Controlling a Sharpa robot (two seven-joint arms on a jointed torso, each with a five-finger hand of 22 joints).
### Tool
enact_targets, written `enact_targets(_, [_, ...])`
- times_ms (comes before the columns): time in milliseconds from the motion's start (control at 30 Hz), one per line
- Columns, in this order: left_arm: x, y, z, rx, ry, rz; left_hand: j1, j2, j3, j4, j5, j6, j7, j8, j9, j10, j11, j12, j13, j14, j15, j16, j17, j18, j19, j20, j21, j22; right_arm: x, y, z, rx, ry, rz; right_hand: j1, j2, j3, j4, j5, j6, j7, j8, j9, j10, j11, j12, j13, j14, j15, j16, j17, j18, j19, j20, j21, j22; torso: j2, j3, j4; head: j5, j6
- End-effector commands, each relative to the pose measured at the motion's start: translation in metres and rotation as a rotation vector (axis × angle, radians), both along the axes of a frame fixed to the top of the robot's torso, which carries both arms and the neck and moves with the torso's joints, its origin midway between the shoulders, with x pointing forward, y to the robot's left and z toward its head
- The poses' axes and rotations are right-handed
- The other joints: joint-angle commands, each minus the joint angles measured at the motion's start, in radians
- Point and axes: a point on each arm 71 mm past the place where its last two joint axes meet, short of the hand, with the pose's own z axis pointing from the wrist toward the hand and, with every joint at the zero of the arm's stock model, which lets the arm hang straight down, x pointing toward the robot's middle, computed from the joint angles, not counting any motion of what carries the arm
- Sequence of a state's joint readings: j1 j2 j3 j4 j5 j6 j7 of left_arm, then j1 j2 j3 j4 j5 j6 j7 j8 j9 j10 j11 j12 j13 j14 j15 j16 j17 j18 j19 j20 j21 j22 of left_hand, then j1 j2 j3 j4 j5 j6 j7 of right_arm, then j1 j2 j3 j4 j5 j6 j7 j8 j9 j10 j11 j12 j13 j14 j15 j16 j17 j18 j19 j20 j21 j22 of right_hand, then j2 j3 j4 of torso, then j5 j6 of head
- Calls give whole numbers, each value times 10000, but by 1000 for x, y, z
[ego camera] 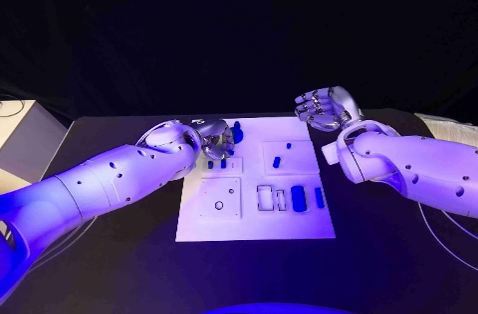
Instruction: Assemble the parts on the task board
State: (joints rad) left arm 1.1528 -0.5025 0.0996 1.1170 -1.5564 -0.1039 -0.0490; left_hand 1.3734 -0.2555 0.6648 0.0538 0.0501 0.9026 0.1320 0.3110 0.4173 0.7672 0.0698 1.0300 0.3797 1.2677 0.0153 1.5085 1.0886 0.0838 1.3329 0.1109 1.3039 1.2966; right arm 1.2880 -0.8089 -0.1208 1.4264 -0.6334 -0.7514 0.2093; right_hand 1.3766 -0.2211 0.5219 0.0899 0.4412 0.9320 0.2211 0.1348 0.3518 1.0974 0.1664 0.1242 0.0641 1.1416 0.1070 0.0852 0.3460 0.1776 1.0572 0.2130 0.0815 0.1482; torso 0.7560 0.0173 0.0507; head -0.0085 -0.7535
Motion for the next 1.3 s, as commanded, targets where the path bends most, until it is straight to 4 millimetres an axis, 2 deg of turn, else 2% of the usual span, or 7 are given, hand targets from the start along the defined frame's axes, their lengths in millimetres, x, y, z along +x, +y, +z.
enact_targets(33, [-2, -2, -7, 84, 191, -171, -49, -39, -60, 6, 14, -18, -53, -86, -39, -23, -2, 48, 19, 83, -19, 36, 30, 12, 57, 9, 44, 18, 0, 2, 0, -46, -48, 184, -121, 13, -7, -35, -66, 56, 18, -37, -9, -7, -77, -51, -12, 86, 5, -70, -9, 37, 48, -14, 6, -9, 1, 2, -12, 4, -2])
enact_targets(233, [-3, -3, -8, 138, 183, -251, 27, 1, -70, -65, 16, 19, -104, -86, -34, -28, -33, 156, 73, 156, -43, 64, 161, 7, 71, -7, 60, 38, -1, 2, 0, -42, -46, 191, -121, 13, -7, -35, -66, 56, 18, -37, -9, -7, -77, -51, -12, 86, 5, -70, -9, 37, 48, -14, 6, -9, -2, 1, -1, 6, -9])
enact_targets(833, [-2, -2, -13, 587, -183, -413, 147, 231, 12, -205, 17, 766, -151, 196, 100, 153, -163, 433, 170, 533, -153, 191, 770, -37, 206, -102, 215, 205, -1, 3, 1, -37, -49, 198, -121, 13, -7, -35, -66, 56, 18, -37, -9, -7, -77, -51, -12, 86, 5, -70, -9, 37, 48, -14, 6, -9, 0, 3, -5, -6, 1])
enact_targets(1300, [-1, -1, -10, 179, -478, -492, 121, 433, 330, -208, 28, 1110, -154, 278, 160, 324, -220, 194, -4, 500, -209, 174, 737, -32, 193, -161, 202, 202, -1, 3, 1, -38, -59, 202, -121, 13, -7, -35, -66, 56, 18, -37, -9, -7, -77, -51, -12, 86, 5, -70, -9, 37, 48, -14, 6, -9, -4, 2, -11, 1, 40])
